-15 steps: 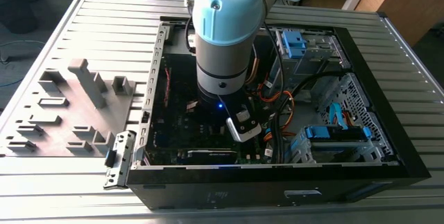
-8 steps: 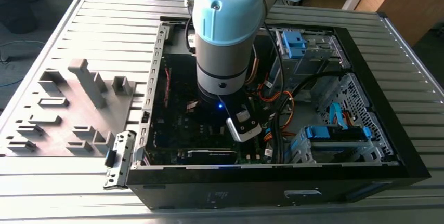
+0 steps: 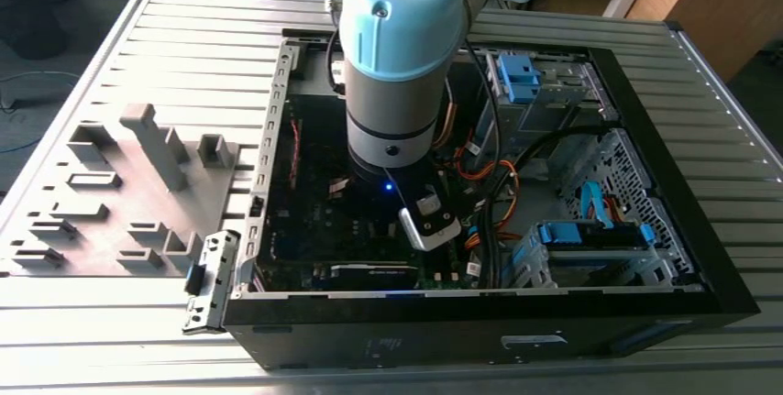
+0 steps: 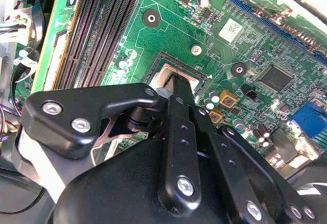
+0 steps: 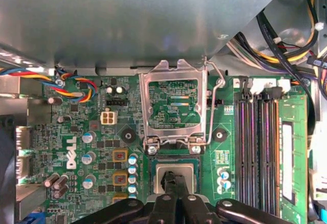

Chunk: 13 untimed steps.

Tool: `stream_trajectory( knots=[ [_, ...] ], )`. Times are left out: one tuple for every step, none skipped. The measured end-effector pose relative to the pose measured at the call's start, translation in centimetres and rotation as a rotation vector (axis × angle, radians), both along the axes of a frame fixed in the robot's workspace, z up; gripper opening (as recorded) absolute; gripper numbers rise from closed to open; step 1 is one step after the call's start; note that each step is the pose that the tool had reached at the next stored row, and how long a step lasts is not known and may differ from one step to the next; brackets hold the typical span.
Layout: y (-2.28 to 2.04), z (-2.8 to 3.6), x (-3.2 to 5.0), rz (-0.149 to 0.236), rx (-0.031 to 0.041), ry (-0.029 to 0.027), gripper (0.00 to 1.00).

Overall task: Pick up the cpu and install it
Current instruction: 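Place the cpu into insertion slot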

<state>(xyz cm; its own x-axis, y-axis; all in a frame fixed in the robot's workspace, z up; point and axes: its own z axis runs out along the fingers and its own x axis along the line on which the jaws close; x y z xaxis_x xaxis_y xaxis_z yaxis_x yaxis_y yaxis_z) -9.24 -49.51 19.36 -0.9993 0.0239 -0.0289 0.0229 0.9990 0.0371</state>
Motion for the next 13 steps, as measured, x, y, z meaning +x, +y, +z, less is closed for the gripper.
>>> stream_trajectory(
  knots=[
    [0.0,0.0,0.0,0.0,0.0,0.0,0.11],
    [0.0,0.03,0.0,0.0,0.0003,-0.0001,0.11],
    [0.01,0.1,0.0,0.0,0.0008,-0.0004,0.11],
    [0.01,0.21,0.0,0.0,0.0008,0.0002,0.11],
    [0.0,0.37,0.0,0.0,0.0001,0.0014,0.11],
    [0.0,0.53,0.0,0.0,0.0001,0.002,0.11],
    [0.0,0.71,0.0,0.0,0.0001,0.0023,0.11],
    [0.0,0.89,0.0,0.0,0.0001,0.0025,0.11],
    [0.0,1.08,0.0,0.0,0.0,0.0026,0.11],
    [0.0,1.3,0.0,0.0,0.0001,0.0026,0.11],
    [0.0,1.52,0.0,0.0,0.0,0.0027,0.11],
    [0.0,1.74,0.0,0.0,0.0,0.0027,0.11],
    [0.0,1.98,0.0,0.0,0.0001,0.0027,0.11]
  ],
)
